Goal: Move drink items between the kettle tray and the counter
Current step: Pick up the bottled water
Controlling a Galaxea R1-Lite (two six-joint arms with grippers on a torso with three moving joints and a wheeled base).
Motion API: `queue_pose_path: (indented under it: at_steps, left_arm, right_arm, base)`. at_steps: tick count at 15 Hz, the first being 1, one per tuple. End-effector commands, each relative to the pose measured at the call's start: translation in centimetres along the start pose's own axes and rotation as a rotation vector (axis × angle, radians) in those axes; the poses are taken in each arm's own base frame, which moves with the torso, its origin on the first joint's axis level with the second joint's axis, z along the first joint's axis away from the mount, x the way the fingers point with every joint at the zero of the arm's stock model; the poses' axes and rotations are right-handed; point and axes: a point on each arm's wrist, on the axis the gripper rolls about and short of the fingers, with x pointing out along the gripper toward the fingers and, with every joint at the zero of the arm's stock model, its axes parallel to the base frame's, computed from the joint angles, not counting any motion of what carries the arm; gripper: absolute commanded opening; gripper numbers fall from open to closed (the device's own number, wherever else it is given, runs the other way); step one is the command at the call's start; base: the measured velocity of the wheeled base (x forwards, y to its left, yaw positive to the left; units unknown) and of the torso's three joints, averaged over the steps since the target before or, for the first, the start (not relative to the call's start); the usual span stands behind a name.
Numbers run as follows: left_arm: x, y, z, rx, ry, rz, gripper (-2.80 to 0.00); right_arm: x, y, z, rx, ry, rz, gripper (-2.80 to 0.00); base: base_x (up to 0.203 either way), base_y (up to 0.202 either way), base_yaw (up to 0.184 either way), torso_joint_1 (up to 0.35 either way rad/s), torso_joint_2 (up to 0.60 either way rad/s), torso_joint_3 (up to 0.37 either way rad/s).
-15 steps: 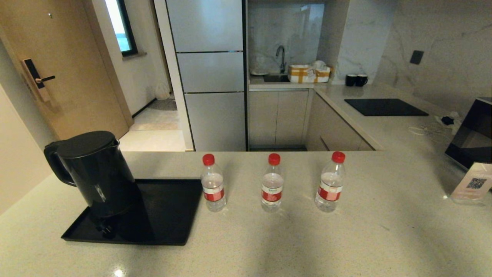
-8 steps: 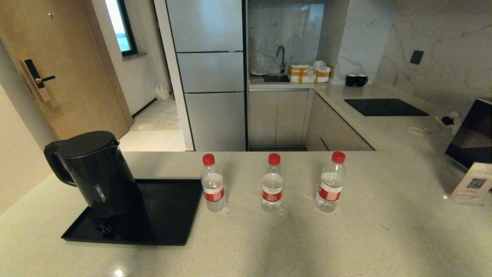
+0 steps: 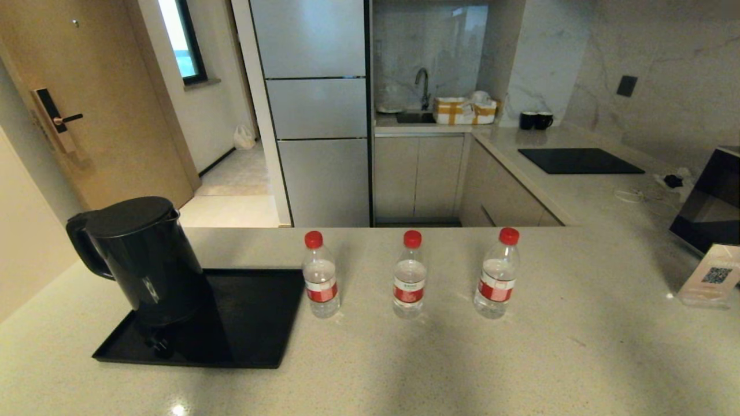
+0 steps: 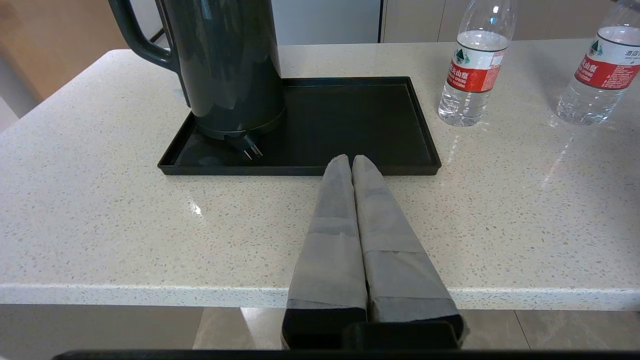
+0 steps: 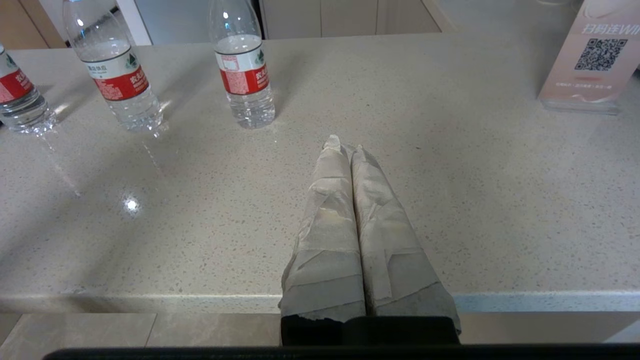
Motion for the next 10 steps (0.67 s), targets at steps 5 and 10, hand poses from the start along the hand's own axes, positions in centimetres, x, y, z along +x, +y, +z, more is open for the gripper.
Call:
queue_pose_path:
  at_steps: [5, 10]
  left_arm:
    - [-0.01, 0.00, -0.01, 0.000, -0.002, 0.000, -2.80]
    - [-0.02, 0.00, 0.01, 0.000, -0.002, 0.000, -2.80]
  right_arm:
    - [0.01, 0.00, 0.01, 0.001, 0.003, 0.000, -2.80]
    - [0.01, 0.00, -0.01, 0.001, 0.005, -0.001, -2.80]
  base:
    - [0.000, 0.000, 0.000, 0.000, 0.00, 0.000]
    - [0.000, 0.000, 0.000, 0.000, 0.00, 0.000]
